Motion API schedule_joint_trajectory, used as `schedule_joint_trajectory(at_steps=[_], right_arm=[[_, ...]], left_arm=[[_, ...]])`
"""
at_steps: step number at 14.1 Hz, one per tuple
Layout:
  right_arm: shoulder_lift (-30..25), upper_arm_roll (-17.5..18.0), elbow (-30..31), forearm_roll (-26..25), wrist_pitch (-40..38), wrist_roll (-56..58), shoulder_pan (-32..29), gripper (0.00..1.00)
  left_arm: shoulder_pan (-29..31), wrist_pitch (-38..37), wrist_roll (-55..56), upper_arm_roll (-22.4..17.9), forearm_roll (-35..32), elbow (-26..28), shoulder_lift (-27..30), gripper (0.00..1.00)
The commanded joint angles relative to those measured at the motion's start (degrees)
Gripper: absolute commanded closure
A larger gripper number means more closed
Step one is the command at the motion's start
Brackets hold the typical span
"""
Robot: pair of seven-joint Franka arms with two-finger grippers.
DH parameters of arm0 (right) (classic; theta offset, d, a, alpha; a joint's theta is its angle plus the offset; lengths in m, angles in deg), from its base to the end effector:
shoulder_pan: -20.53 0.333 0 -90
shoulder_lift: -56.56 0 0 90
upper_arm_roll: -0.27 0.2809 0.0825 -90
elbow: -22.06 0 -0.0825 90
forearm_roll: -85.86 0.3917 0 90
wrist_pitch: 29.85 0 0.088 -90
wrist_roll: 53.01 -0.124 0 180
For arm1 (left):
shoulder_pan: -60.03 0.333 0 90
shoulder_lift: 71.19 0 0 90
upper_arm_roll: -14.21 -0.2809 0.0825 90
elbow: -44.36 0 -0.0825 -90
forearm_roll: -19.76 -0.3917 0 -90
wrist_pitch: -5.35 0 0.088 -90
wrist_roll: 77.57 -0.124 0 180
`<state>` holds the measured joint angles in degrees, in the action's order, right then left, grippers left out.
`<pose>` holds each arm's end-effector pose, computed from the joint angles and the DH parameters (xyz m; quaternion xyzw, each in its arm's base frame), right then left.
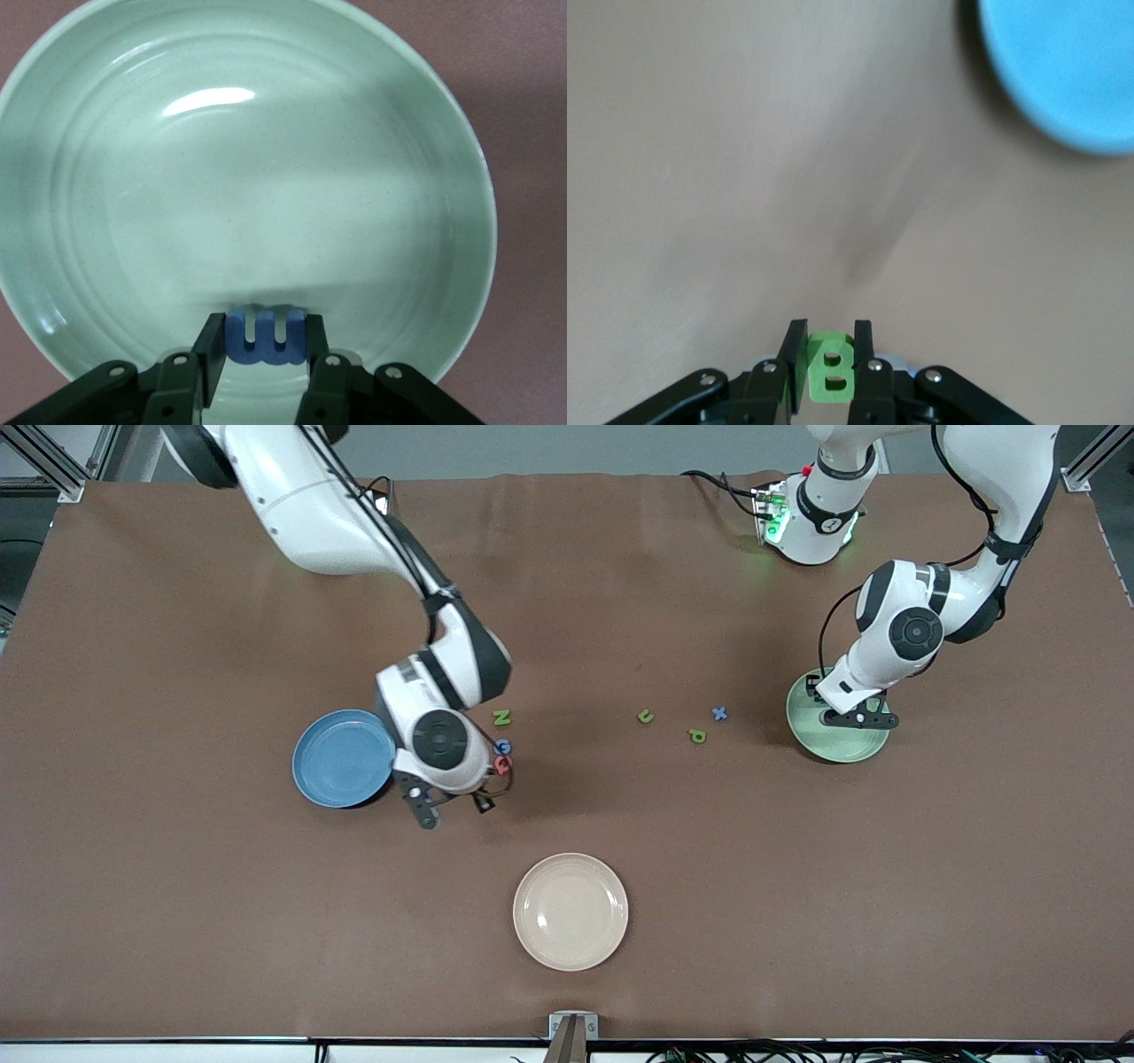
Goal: Sort uppercase to blue plate, lowercase to green plate
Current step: 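Place E on the green plate while the right gripper places B on blue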
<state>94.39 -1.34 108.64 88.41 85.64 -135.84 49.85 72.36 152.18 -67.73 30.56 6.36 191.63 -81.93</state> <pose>0.5951 0.3185 0.2150 0.8797 -0.4691 -0.0528 0.0578 0.4186 -0.0397 0.1260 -0.9941 0.0529 0.0863 0.0389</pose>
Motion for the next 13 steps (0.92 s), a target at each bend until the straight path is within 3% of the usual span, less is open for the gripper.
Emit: schedule_joint_trajectory(at_steps=[1,2,3,5,8,10,11,12,13], right_arm=[[-15.31,1.35,21.22,1.67,5.60,15.45,-8.46,1.00],[-18.04,1.35,25.62,1.67,7.19,21.60,-11.45,1.00],[-19.89,1.35,29.23,1.67,8.33,26.62,-14.35,1.00],[-21.75,1.35,34.51,1.67,11.23,33.41,-18.41,0.99],[-22.02,1.35,41.99,1.76,22.10,35.81,-19.66,0.98],[-21.14,1.44,43.06,1.75,23.99,36.86,-20.00,0.73],[-20.88,1.44,43.06,1.84,23.90,37.91,-19.92,0.18],[-20.96,1.44,43.06,1.84,23.64,38.35,-19.83,0.00],[-21.14,1.44,42.89,2.10,23.55,37.92,-19.92,0.00]], left_arm=[[1.03,0.65,-2.71,0.61,-0.75,0.22,1.33,0.16],[0.94,0.39,-3.68,0.61,-0.75,0.13,2.99,0.07],[0.94,-0.22,-3.78,0.79,-0.75,-0.13,4.31,0.04],[0.77,-1.28,-2.99,2.62,-0.05,-1.36,5.90,0.02],[0.59,-2.95,0.51,6.58,2.58,-3.73,5.91,0.01],[0.42,-3.04,5.07,9.30,3.55,-4.79,5.30,0.01],[0.07,-3.04,9.02,10.62,3.73,-5.49,4.34,0.01],[-0.02,-3.04,14.88,12.81,3.82,-6.54,3.11,0.01],[-0.03,-2.96,19.29,14.74,3.82,-7.51,1.62,0.01]])
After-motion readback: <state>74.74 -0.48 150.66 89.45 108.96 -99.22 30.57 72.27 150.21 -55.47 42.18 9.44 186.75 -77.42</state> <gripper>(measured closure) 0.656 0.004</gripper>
